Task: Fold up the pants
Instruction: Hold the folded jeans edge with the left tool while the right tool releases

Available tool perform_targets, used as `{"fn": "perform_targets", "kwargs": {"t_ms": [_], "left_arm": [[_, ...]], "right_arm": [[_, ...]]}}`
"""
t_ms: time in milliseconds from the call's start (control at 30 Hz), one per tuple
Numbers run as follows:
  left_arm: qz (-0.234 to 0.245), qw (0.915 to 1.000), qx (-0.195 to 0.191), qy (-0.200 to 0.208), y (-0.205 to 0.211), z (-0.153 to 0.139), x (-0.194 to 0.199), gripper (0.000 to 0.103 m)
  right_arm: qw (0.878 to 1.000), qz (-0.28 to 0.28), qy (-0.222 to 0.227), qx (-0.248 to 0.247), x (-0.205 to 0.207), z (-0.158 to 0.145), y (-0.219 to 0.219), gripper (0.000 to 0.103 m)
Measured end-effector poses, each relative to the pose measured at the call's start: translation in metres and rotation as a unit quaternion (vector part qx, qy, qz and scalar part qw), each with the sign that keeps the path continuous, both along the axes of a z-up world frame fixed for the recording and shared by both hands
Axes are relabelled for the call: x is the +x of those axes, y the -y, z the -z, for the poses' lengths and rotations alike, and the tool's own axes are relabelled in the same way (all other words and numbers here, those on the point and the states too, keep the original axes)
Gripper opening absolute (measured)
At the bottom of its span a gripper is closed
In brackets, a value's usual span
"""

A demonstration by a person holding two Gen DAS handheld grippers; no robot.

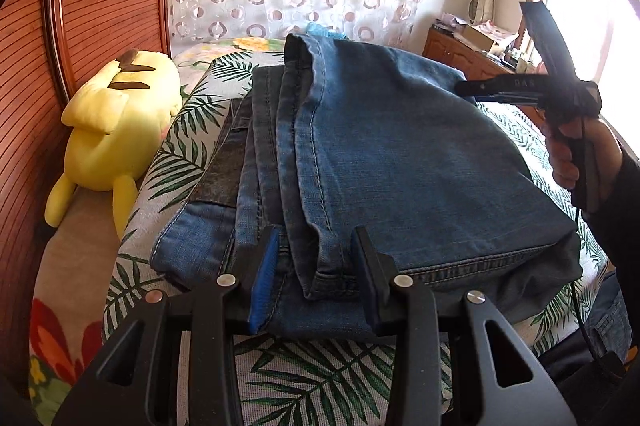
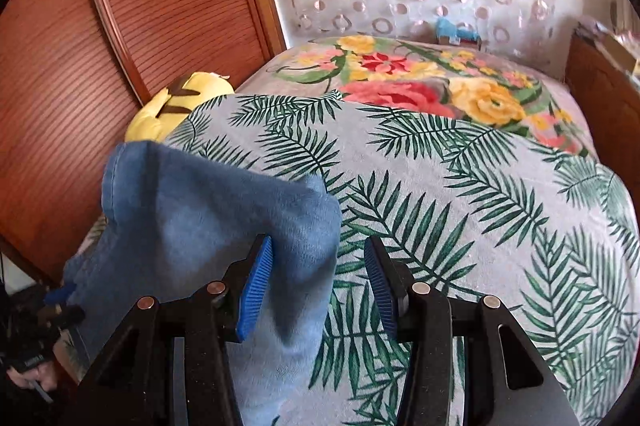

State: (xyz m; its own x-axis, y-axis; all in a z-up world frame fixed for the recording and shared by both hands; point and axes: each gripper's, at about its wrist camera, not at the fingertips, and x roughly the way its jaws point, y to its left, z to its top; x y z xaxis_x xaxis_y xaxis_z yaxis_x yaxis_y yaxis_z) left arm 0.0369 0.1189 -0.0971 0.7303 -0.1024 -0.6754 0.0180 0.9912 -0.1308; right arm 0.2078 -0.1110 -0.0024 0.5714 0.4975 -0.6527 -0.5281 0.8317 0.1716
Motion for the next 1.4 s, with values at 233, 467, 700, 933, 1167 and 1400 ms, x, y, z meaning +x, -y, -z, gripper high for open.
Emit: {"fn": "perform_targets", "kwargs": {"t_ms": [233, 467, 700, 933, 1167, 1400], "left_arm": [[0.000, 1.0000, -0.001, 0.001, 0.000, 0.000, 0.000, 0.039], [0.001, 1.0000, -0.003, 0.001, -0.001, 0.004, 0.000, 0.039], [0.003, 0.9999, -0.010, 0.002, -0.002, 0.005, 0.000, 0.039], [0.004, 0.9999, -0.013, 0.003, -0.002, 0.006, 0.000, 0.039], [0.003, 0.9999, -0.010, 0.003, -0.003, 0.006, 0.000, 0.039], [0.001, 1.0000, -0.006, 0.004, -0.001, 0.005, 0.001, 0.039]], "right_arm": [[1.000, -0.024, 0.009, -0.009, 0.009, -0.008, -0.017, 0.010], [0.996, -0.035, 0.086, 0.016, -0.015, -0.047, -0.018, 0.010], [0.994, -0.037, 0.099, 0.040, -0.023, -0.052, -0.016, 0.020], [0.998, -0.002, 0.061, -0.013, -0.004, -0.019, -0.006, 0.040], [0.999, 0.035, -0.016, -0.006, 0.025, 0.015, 0.019, 0.040], [1.000, 0.020, -0.010, -0.011, 0.004, 0.024, 0.020, 0.045]]}}
